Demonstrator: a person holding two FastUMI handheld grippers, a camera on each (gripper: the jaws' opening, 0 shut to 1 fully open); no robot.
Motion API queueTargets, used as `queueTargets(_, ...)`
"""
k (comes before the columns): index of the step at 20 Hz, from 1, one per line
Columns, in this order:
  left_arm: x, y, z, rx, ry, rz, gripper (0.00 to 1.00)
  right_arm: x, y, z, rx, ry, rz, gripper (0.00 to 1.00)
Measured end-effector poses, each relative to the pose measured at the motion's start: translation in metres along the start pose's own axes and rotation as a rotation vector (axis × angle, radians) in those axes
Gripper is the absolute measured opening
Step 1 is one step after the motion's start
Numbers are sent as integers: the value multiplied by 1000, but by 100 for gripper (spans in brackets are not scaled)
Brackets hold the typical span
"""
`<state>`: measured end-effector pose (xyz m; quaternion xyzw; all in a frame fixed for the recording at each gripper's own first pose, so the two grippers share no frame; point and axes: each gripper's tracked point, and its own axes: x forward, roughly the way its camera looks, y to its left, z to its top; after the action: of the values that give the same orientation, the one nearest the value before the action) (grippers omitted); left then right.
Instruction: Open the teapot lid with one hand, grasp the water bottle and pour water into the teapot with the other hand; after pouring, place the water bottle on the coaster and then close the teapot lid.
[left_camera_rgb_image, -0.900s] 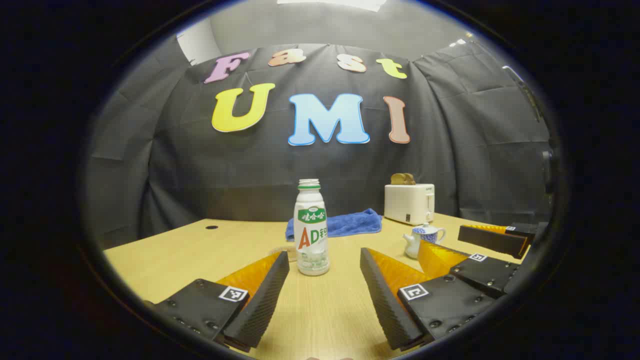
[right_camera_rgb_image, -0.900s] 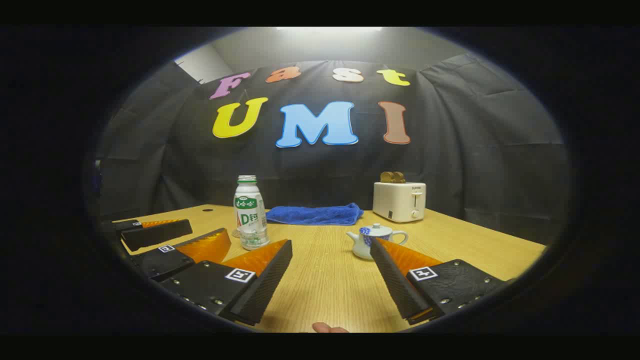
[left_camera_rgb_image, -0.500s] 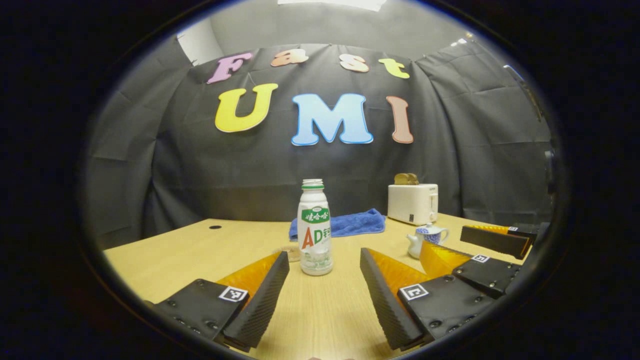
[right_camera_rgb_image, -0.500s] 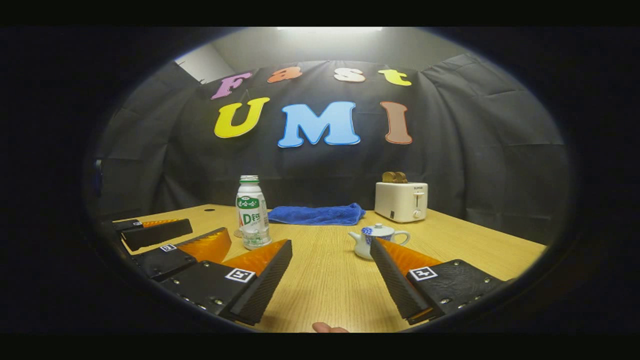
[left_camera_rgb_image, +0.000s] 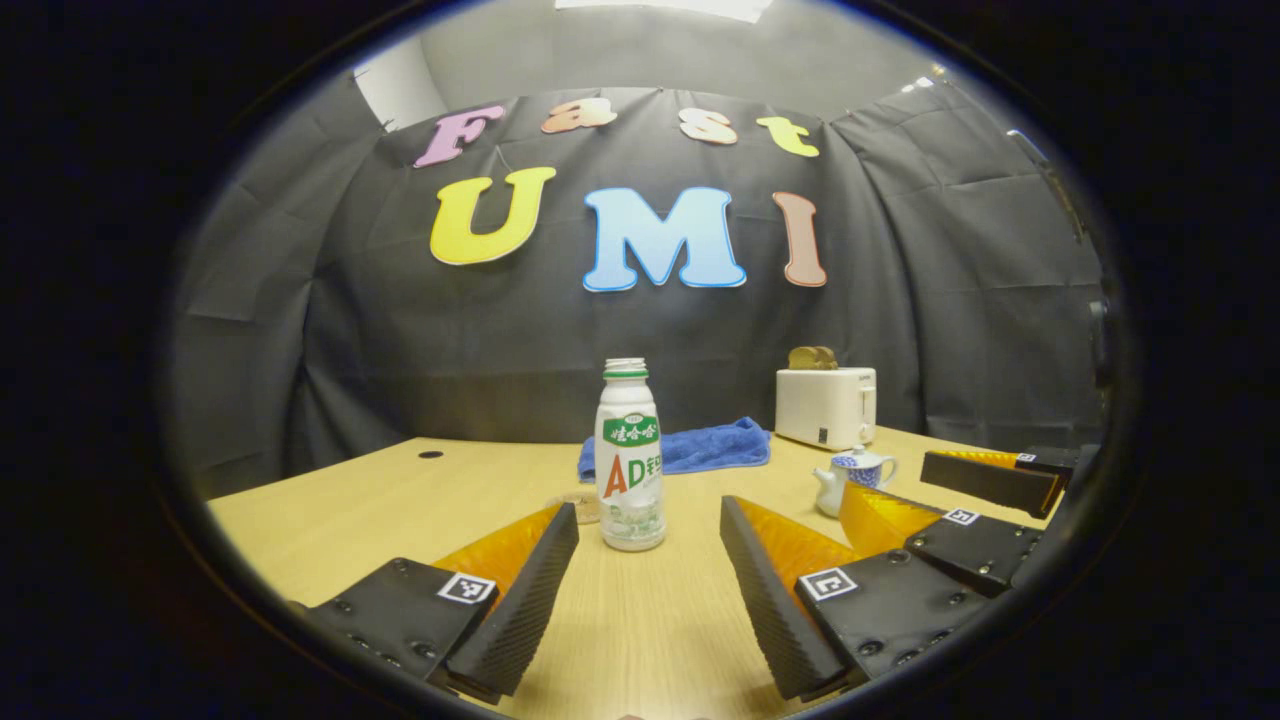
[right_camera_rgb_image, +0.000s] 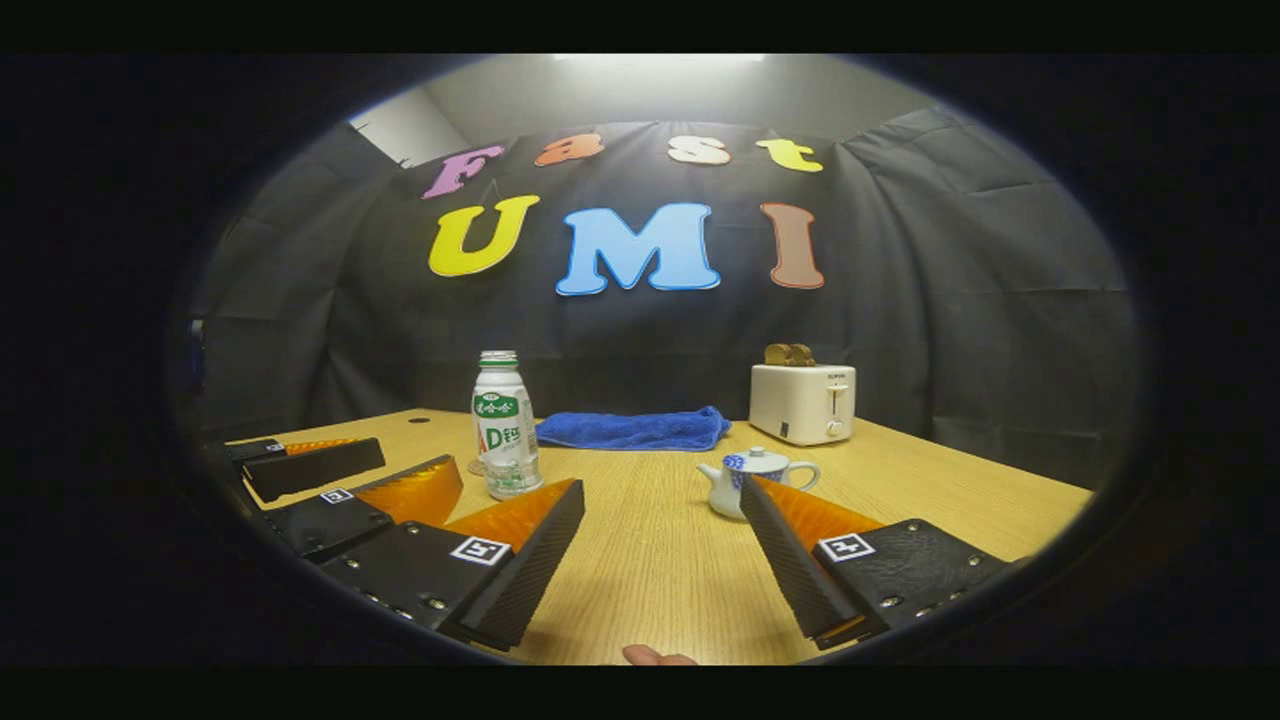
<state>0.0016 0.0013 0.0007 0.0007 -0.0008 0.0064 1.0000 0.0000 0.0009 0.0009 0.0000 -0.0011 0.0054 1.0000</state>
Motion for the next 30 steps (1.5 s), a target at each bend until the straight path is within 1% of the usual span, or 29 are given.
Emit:
queueTargets(8, 0, 0, 0, 1, 3, -3, 99, 1, 1, 0, 1, 2, 3, 96)
queueTargets(10, 0, -6, 0, 2, 3, -31, 100, 1, 1, 0, 2, 3, 18, 96)
queueTargets(12, -1, -15, 2, -1, 2, -89, 100, 4, 2, 1, 11, 0, 31, 96)
queueTargets(13, -2, -16, 3, -3, -7, -96, 100, 6, 2, 1, 17, 1, 38, 94)
queueTargets(15, 2, -19, 3, -2, -5, -110, 99, 17, -5, 3, 40, 3, 39, 94)
queueTargets(17, 8, -19, 3, 0, 0, -106, 99, 25, -16, 0, 35, 21, 24, 94)
queueTargets(20, 27, -17, 5, 15, 18, -101, 99, 38, -36, 7, 34, 27, 2, 94)
queueTargets(22, 35, -14, 14, 21, 16, -94, 99, 53, -50, 11, 43, 38, -20, 94)
queueTargets(24, 40, -8, 30, 32, -14, -83, 99, 70, -62, 12, 54, 55, -33, 94)
queueTargets(27, 61, 4, 47, 59, -35, -57, 99, 92, -73, 11, 49, 86, -52, 94)
queueTargets(28, 70, 7, 46, 47, -29, -58, 99, 101, -75, 9, 44, 95, -56, 94)
queueTargets(29, 78, 9, 45, 29, -20, -60, 94, 108, -78, 9, 34, 102, -63, 94)
queueTargets(30, 84, 12, 44, 13, -9, -58, 95, 113, -79, 8, 28, 112, -67, 94)
